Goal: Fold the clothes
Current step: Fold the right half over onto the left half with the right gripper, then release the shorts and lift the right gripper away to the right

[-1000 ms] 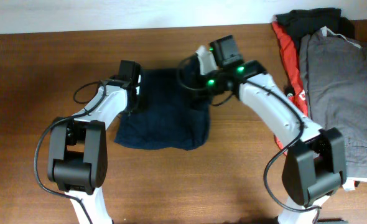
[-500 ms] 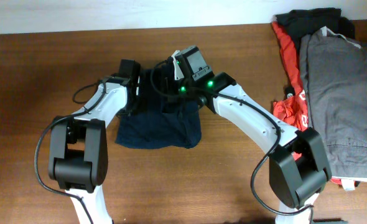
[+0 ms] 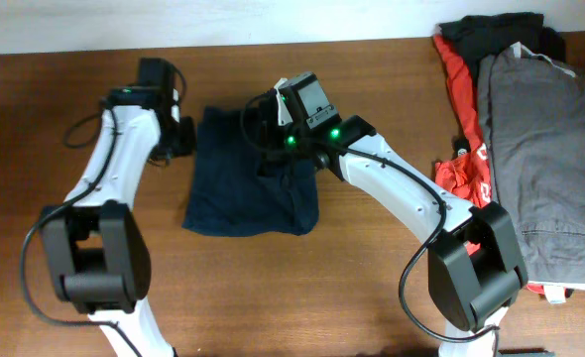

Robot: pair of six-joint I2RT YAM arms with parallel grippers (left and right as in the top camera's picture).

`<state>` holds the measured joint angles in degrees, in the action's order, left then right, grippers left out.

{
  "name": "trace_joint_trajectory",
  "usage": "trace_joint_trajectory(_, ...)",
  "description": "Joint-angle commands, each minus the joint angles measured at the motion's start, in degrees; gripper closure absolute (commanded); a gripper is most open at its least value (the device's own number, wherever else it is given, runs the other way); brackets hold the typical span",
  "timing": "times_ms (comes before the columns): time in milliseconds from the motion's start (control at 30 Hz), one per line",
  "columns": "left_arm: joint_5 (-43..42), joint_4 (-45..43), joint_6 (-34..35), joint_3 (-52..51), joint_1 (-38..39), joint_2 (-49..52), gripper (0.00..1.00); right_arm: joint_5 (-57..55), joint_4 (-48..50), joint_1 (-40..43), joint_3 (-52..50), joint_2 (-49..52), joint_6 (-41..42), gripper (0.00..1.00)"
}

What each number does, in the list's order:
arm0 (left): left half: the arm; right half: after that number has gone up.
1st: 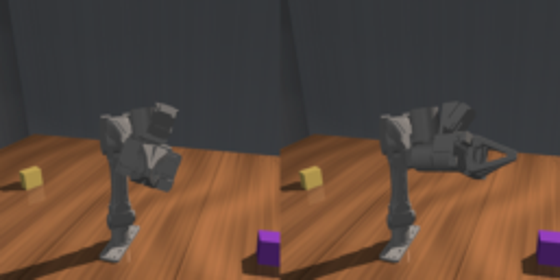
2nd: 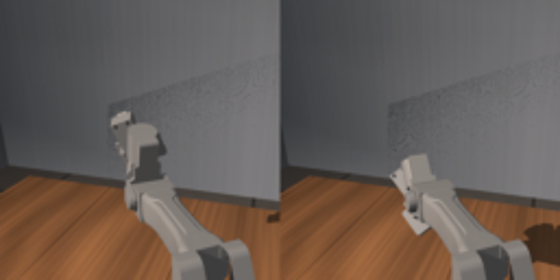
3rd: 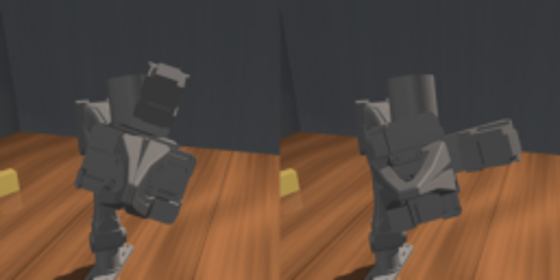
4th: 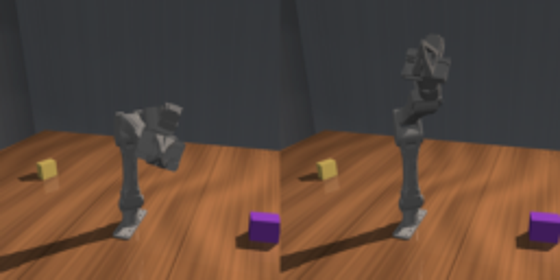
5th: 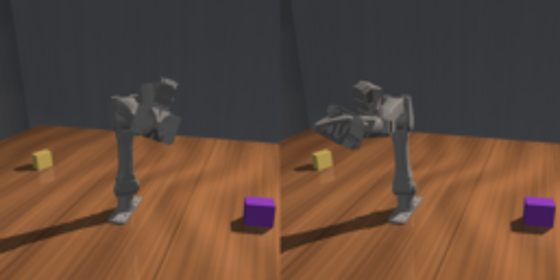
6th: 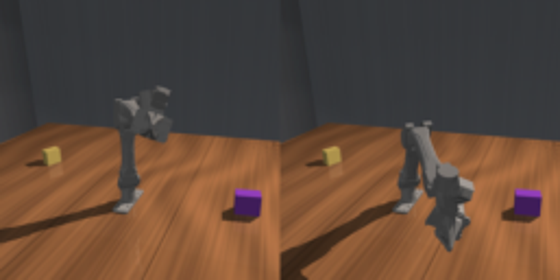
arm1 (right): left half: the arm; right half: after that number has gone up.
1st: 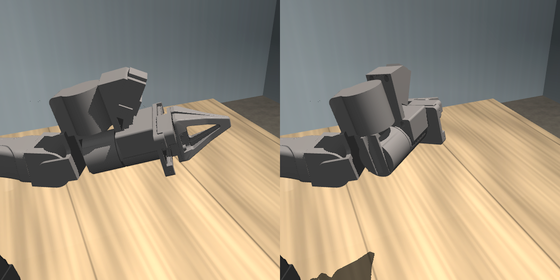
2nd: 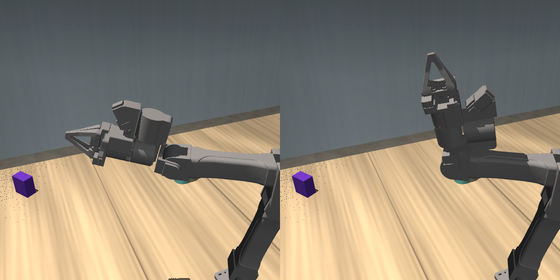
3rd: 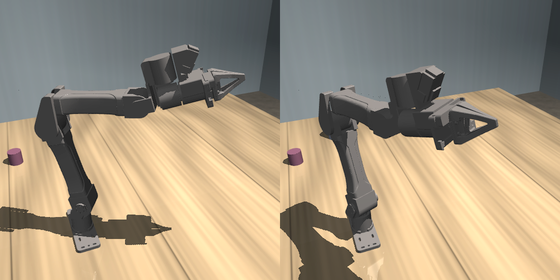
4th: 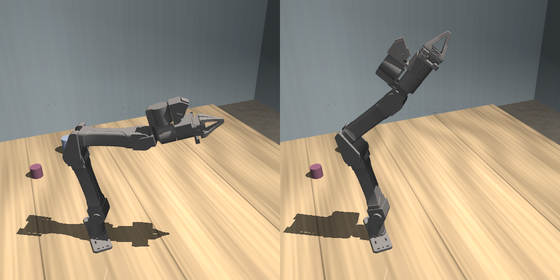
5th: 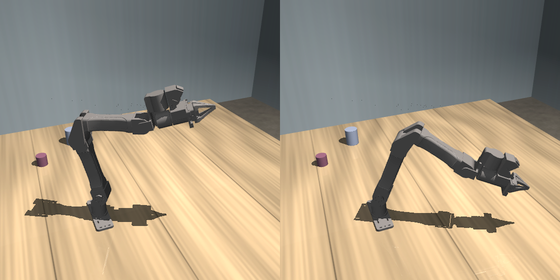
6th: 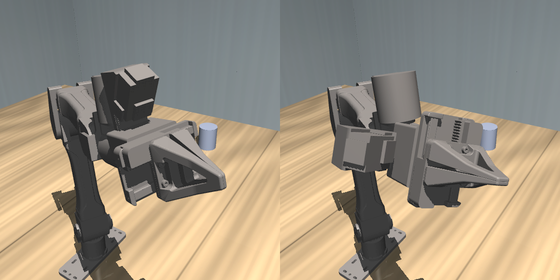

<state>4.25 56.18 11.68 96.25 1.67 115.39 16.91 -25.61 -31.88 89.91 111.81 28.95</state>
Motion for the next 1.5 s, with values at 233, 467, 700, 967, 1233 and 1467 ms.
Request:
trace_joint_trajectory(233,-0.4,0.1,1.1,4.0,-6.0,-3.9,0.66,-1.1,7.2,-4.7,1.3,3.7,-0.4,0.96)
trace_joint_trajectory(467,0.5,-0.3,1.1,4.0,-6.3,-3.9,0.66,-0.9,12.0,-7.6,1.3,7.5,-1.6,0.96)
trace_joint_trajectory(700,1.1,-1.5,1.2,4.0,-7.6,-3.9,0.66,1.9,14.8,-10.8,1.3,7.5,-7.9,0.25)
trace_joint_trajectory(967,1.1,-0.9,2.6,4.0,-8.9,-3.9,0.66,10.6,14.7,-9.3,2.9,4.7,-11.6,0.08)
trace_joint_trajectory(1233,0.0,0.5,2.4,4.0,-8.6,-3.8,0.66,10.4,-3.3,0.1,6.4,1.6,-11.6,0.07)
trace_joint_trajectory(1467,0.0,0.7,2.4,4.0,-8.5,-3.7,0.66,13.1,-19.2,3.3,6.4,1.8,-16.7,0.96)
